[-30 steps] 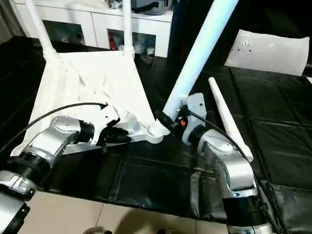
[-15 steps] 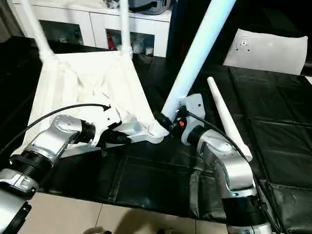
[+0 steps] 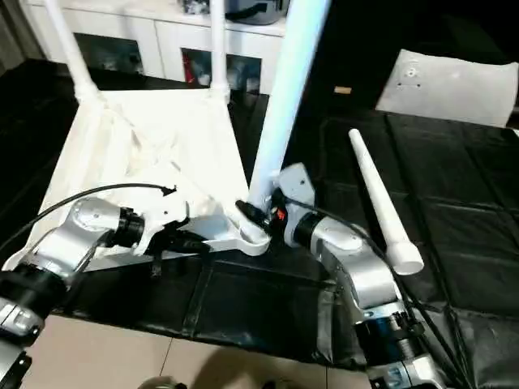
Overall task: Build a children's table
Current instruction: Insert table leg to table base
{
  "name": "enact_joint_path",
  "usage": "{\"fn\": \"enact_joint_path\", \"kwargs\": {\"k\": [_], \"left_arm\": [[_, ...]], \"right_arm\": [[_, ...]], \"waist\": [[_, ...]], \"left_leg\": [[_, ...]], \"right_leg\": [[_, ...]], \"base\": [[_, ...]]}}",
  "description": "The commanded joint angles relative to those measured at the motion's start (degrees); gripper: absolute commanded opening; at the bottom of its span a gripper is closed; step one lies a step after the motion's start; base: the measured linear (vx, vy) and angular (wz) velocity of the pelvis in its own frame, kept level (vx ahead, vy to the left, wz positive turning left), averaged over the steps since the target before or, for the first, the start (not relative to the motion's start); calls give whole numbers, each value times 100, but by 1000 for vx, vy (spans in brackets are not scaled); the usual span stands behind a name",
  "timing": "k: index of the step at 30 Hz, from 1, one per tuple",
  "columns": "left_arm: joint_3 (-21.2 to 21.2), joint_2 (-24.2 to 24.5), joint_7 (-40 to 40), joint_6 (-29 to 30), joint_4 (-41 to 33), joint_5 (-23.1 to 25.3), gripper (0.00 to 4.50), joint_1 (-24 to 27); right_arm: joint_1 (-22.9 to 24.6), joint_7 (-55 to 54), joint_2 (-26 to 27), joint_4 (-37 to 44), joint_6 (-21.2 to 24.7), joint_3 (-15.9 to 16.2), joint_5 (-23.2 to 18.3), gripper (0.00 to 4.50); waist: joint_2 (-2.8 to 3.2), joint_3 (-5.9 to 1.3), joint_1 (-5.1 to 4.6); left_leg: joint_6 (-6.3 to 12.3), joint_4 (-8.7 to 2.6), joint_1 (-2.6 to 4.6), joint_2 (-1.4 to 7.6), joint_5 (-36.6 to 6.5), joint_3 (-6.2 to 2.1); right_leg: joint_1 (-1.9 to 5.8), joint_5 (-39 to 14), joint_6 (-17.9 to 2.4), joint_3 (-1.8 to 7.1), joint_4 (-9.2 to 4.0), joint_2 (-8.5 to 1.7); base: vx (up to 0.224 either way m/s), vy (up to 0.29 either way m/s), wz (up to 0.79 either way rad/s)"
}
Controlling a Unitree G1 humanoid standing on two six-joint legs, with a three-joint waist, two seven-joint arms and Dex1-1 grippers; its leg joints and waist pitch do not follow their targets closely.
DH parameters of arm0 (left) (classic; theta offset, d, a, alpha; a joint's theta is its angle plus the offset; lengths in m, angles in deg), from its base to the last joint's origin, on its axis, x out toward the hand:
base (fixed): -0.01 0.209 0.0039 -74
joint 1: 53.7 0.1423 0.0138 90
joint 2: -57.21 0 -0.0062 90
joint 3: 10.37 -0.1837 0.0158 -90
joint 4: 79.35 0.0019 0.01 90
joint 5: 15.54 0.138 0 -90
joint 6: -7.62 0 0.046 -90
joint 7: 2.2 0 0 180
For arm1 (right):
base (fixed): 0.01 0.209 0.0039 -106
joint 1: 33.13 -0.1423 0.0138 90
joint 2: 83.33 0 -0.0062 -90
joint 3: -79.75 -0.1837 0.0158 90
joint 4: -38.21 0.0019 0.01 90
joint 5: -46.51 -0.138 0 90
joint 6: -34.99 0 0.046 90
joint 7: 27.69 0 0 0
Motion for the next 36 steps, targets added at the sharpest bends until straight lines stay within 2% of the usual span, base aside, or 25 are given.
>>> {"fn": "enact_joint_path", "kwargs": {"k": [1, 5, 11, 14, 19, 25, 27, 29, 32, 36], "left_arm": [[145, -16, -147, -274, -49, -17, 0, 85], [226, 5, 22, -362, -233, -186, 0, 218], [386, -58, 415, -125, -359, -583, 0, 203], [381, -45, 560, -36, -392, -630, 0, 210], [364, -28, 685, 35, -367, -552, 0, 200], [344, -53, 694, 67, -321, -494, 0, 167], [340, -70, 677, 81, -321, -450, 0, 160], [340, -68, 664, 88, -327, -426, 0, 159], [351, -64, 659, 103, -337, -409, 0, 166], [384, -46, 623, 104, -337, -367, 0, 187]], "right_arm": [[-9, 54, -38, 49, 29, 41, 2, 191], [101, 58, -50, 77, 8, 48, 28, 191], [192, 146, -57, 161, 108, 72, -11, 191], [168, 237, -61, 33, 140, 137, 3, 191], [-44, 290, 34, -316, 140, 192, 45, 191], [-318, 257, 244, -674, 209, 41, -98, 191], [-470, 233, 372, -988, 249, -187, -280, 191], [-500, 226, 413, -1107, 286, -336, -411, 191], [-485, 216, 443, -1135, 348, -470, -523, 191], [-237, 251, 394, -1012, 372, -668, -684, 191]], "waist": [[-46, -417, 2], [-28, -417, -5], [-8, -442, -5], [5, -442, -13], [14, -436, -16], [8, -427, -87], [10, -424, -124], [0, -431, -120], [16, -441, -99], [21, -448, -77]], "left_leg": [[176, -398, -4, 307, -871, -91], [152, -406, -6, 310, -897, -100], [203, -399, -12, 305, -747, -91], [208, -404, -9, 319, -751, -95], [179, -403, 1, 312, -842, -93], [145, -405, -2, 313, -947, -112], [130, -403, 1, 319, -1022, -118], [148, -391, 8, 315, -1008, -112], [160, -406, 12, 345, -873, -114], [162, -395, 4, 324, -849, -95]], "right_leg": [[335, -2621, -256, 388, -521, -539], [323, -2685, -197, 378, -530, -530], [332, -2299, -358, 397, -472, -520], [334, -2130, -477, 396, -453, -517], [337, -2265, -498, 395, -475, -528], [338, -2433, -491, 384, -490, -534], [335, -2503, -491, 386, -498, -535], [332, -2551, -519, 386, -510, -548], [333, -2163, -622, 401, -448, -533], [351, -2073, -660, 410, -448, -544]], "base": [[0, 0, 0], [0, 0, 0], [0, 0, 0], [0, 0, 0], [0, 0, 0], [0, 0, 0], [0, 0, 0], [0, 0, 0], [0, 0, 0], [0, 0, 0]]}}
